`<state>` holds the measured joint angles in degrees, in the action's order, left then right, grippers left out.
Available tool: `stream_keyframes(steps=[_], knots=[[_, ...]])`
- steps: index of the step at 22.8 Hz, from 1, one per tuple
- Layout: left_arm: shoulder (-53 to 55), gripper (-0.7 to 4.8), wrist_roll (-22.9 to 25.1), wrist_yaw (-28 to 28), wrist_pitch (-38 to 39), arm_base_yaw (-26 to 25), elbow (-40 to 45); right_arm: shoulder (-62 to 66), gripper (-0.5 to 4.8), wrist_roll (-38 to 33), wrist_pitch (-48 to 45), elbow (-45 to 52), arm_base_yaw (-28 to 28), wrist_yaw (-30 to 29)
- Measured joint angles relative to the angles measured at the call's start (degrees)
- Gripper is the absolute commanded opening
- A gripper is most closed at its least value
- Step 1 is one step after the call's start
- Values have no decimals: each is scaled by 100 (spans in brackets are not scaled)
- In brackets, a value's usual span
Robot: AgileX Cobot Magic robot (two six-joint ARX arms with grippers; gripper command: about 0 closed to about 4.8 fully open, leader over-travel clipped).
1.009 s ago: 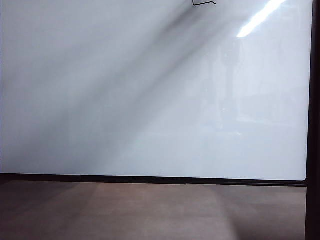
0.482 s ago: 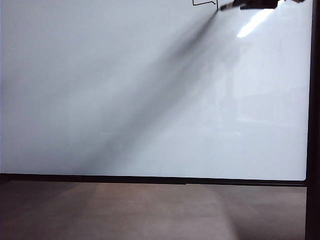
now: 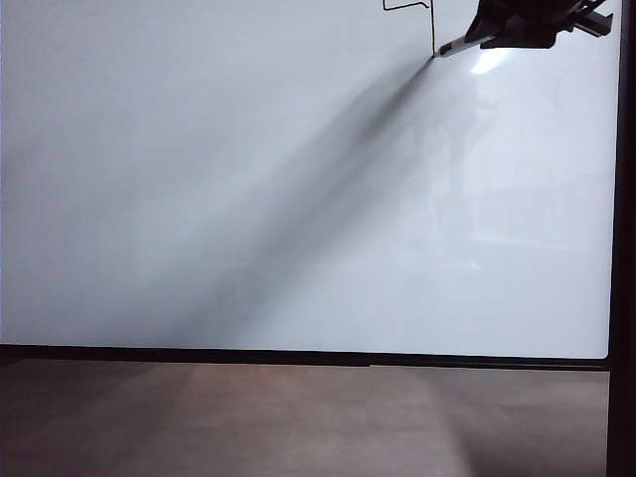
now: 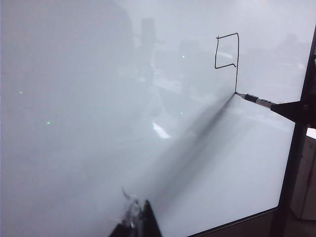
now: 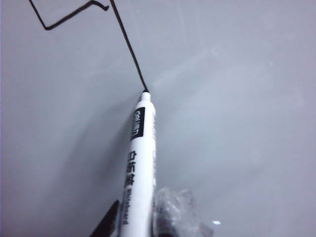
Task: Reach to the right to find the marker pen, pick it up, and write the number 9 on the whiteboard.
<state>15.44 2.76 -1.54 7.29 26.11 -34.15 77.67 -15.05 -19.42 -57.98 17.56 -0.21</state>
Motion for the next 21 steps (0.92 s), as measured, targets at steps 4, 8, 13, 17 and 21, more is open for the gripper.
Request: stream_keyframes(steps=[4,8,13,17,21], knots=[[2,-5,0,0,0,0,0,181,-6,-37,-302,-2,297,20],[0,-5,0,0,-2,0,0,304,-6,-125,-481,-4,446,39],[2,-5,0,-2,0,0,0,404,-6,-190,-562,-2,575,118],[2,-5,0,-2,2,0,0,455,-6,-214,-684,-42,586,133],[0,-5,0,-2,0,0,2,544,-6,-225,-686,-118,584,146]])
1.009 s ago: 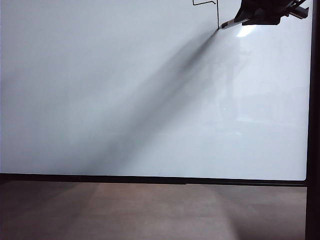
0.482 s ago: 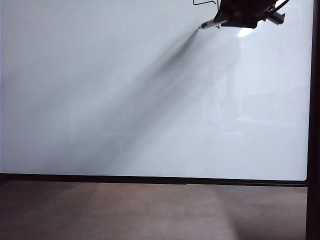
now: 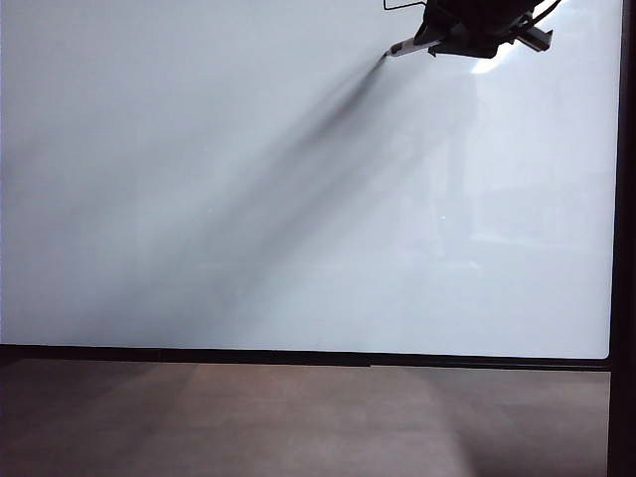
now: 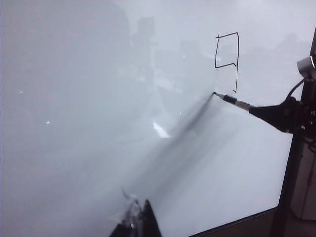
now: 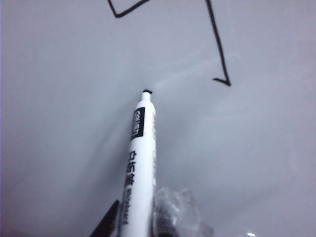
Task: Reach to the right to find the marker pen, pick it up, and write the number 9 on the whiteboard.
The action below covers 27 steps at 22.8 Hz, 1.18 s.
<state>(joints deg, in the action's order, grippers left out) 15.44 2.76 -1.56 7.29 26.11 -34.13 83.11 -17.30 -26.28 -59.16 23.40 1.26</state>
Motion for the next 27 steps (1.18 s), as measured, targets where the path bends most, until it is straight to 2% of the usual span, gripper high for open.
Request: stream_keyframes(steps=[5,22,27], knots=[[2,-5,0,0,4,0,0,7,-6,0,0,0,-4,59],[0,-5,0,-2,4,0,0,-367,-6,-24,313,190,-778,-282],[2,-5,0,-7,11,-2,0,-433,-6,-26,310,234,-835,-289]])
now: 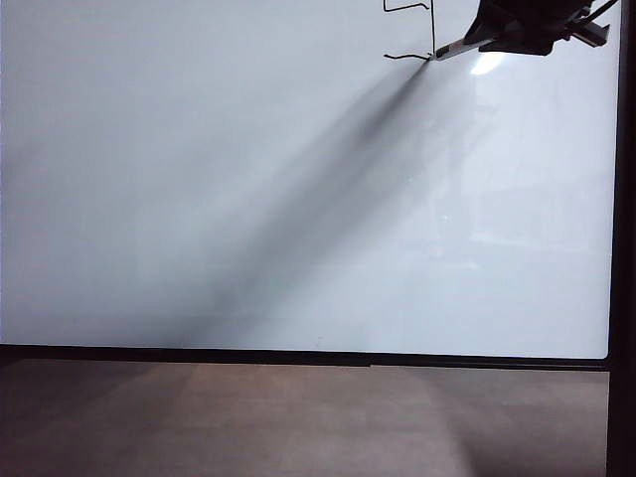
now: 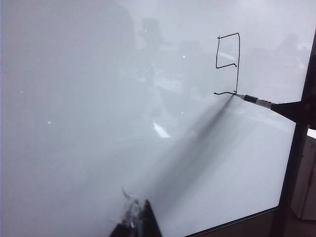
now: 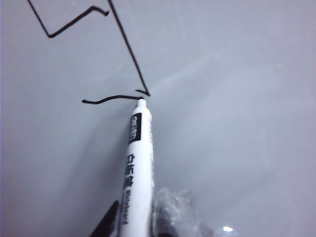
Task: Reach to the right to find the marker pen, pick it up, and write the number 9 on the whiteboard.
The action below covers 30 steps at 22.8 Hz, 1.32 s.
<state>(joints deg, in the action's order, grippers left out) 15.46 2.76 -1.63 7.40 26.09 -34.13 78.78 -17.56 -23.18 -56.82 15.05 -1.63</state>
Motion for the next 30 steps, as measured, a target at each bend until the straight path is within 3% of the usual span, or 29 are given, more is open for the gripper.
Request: stream_keyframes(steps=[16,30], knots=[[-2,-5,0,4,9,2,0,-310,-6,-63,61,31,-4,-24],[-2,-5,0,7,33,0,0,-2605,-6,-24,284,275,358,-90]])
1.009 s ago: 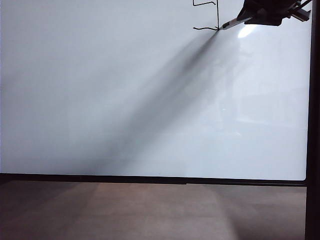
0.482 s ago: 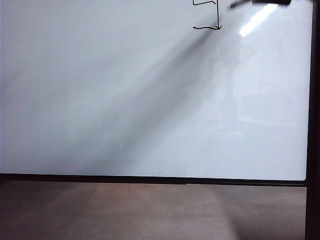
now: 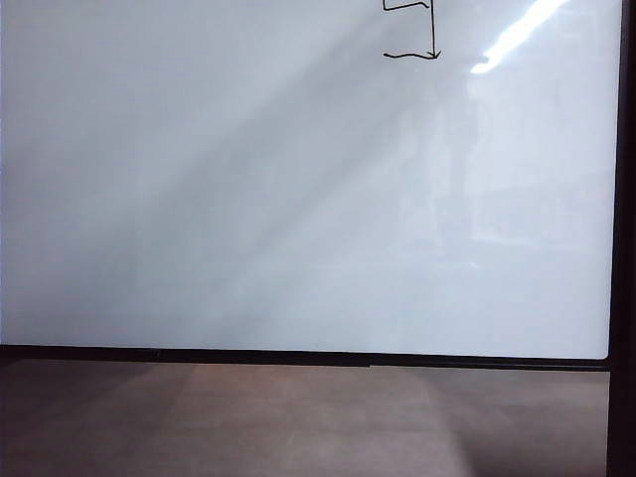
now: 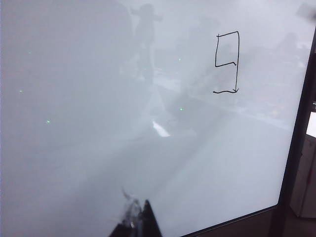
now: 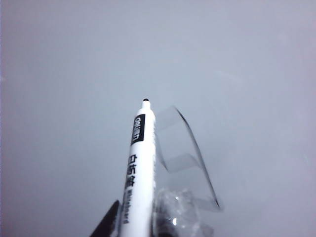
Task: Reach to the right to find the marker pen, pick it up, and write the number 9 on the whiteboard.
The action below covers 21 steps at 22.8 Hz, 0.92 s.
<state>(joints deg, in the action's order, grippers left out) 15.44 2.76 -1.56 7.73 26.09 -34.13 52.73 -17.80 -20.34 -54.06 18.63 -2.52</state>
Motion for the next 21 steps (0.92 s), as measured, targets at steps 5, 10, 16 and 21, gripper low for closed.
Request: stream_keyframes(steps=[5,10,16,21], knots=[[2,-5,0,-2,243,0,0,-1060,-6,254,87,-2,26,483],[2,-5,0,-2,282,0,2,-1849,-6,732,702,-2,31,1016],[-4,-5,0,4,295,0,4,-2339,-6,883,1355,2,31,1058],[-168,-5,0,2,459,0,50,-2533,-6,887,1740,2,31,1154]])
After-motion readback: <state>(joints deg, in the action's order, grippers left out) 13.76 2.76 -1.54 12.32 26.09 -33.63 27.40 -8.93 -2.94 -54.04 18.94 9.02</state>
